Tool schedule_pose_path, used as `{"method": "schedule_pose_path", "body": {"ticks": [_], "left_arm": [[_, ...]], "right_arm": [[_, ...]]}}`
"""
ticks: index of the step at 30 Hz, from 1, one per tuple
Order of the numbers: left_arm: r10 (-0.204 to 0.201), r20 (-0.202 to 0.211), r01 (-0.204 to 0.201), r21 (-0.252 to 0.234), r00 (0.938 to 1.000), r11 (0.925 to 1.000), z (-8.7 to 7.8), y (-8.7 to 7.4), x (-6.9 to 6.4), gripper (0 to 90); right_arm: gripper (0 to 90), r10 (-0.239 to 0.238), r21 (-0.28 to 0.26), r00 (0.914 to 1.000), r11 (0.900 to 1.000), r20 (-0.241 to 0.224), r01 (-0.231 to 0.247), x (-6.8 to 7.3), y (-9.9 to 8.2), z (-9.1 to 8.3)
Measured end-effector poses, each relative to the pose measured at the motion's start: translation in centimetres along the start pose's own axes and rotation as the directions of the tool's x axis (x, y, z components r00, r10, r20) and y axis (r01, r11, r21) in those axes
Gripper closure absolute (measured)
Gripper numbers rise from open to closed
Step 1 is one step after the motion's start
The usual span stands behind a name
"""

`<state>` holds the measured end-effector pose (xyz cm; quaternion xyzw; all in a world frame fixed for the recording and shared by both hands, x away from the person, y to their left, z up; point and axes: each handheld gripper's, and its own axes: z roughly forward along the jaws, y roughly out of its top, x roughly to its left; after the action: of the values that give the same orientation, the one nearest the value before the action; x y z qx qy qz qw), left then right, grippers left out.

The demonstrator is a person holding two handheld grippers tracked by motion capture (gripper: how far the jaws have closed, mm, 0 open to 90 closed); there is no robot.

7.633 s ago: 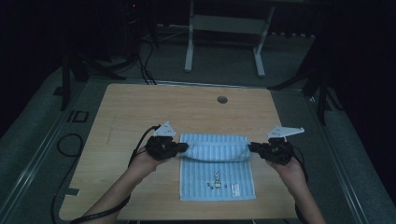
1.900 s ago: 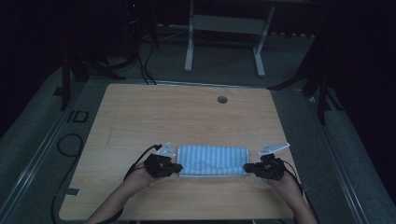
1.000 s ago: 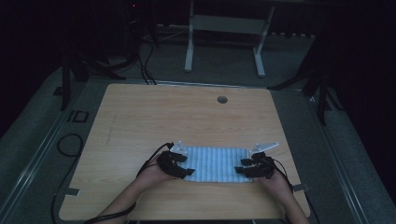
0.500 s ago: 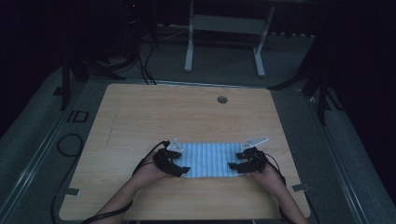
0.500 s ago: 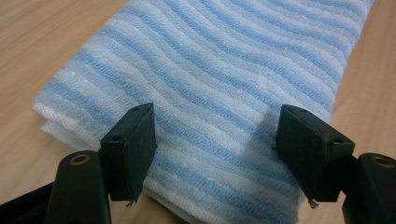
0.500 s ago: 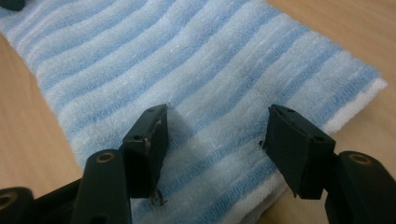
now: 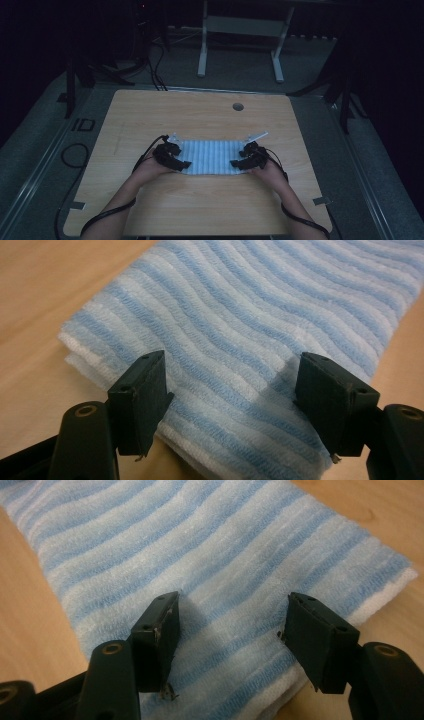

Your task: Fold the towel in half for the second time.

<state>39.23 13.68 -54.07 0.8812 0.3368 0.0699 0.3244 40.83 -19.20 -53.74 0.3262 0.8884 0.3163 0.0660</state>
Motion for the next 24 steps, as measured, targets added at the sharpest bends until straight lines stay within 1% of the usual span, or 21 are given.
{"method": "schedule_pose_path", "body": {"ticks": [3,5,9,10,14,17,18,19,20,21,23,24], "left_arm": [[-0.009,-0.011,0.009,0.0,0.9999,1.0,0.1,0.3,0.8,28.9],[-0.023,-0.019,0.023,-0.003,0.9995,0.9997,0.2,0.4,1.4,28.9],[-0.046,-0.02,0.046,-0.017,0.9987,0.9988,0.3,0.5,2.2,29.0],[-0.046,-0.021,0.046,-0.019,0.9987,0.9988,0.3,0.5,2.4,29.0],[-0.045,-0.027,0.044,-0.013,0.9986,0.9989,0.3,0.6,2.5,29.0],[-0.05,-0.028,0.05,-0.015,0.9984,0.9986,0.2,0.7,2.5,28.9],[-0.059,-0.024,0.059,-0.021,0.998,0.998,0.0,0.7,2.6,28.9],[-0.066,-0.029,0.065,-0.028,0.9974,0.9975,-0.2,0.7,2.5,28.8],[-0.073,-0.029,0.072,-0.037,0.9969,0.9967,-0.4,0.7,2.5,28.5],[-0.075,-0.026,0.074,-0.04,0.9968,0.9965,-0.5,0.7,2.5,26.4],[-0.09,-0.038,0.088,-0.051,0.9953,0.9948,-0.8,0.6,2.3,24.5],[-0.099,-0.033,0.097,-0.061,0.9945,0.9934,-0.9,0.6,2.2,23.5]], "right_arm": [[38.2,0.008,-0.001,1.0,1.0,0.001,-0.008,-0.3,0.8,0.5],[38.1,0.016,-0.003,0.9999,0.9999,0.003,-0.016,-0.6,1.2,0.9],[38.0,0.034,-0.017,0.9994,0.9993,0.005,-0.034,-0.9,1.7,1.3],[38.0,0.038,-0.019,0.9993,0.9991,0.004,-0.038,-1.0,1.8,1.4],[37.8,0.055,-0.029,0.9985,0.9981,0.0,-0.055,-1.1,2.0,1.6],[37.3,0.051,-0.023,0.9987,0.9985,0.007,-0.051,-1.0,2.2,1.6],[36.2,0.041,-0.018,0.9991,0.999,0.004,-0.041,-0.9,2.3,1.5],[35.6,0.032,-0.02,0.9995,0.9993,0.008,-0.032,-0.9,2.4,1.3],[34.6,0.031,-0.027,0.9994,0.9992,0.011,-0.031,-0.9,2.5,1.1],[32.8,0.039,-0.043,0.9992,0.9983,0.002,-0.039,-0.9,2.6,0.9],[29.5,0.046,-0.059,0.9989,0.9972,-0.001,-0.046,-1.0,2.7,0.6],[28.7,0.051,-0.071,0.9987,0.9962,-0.002,-0.051,-1.1,2.7,0.4]]}}
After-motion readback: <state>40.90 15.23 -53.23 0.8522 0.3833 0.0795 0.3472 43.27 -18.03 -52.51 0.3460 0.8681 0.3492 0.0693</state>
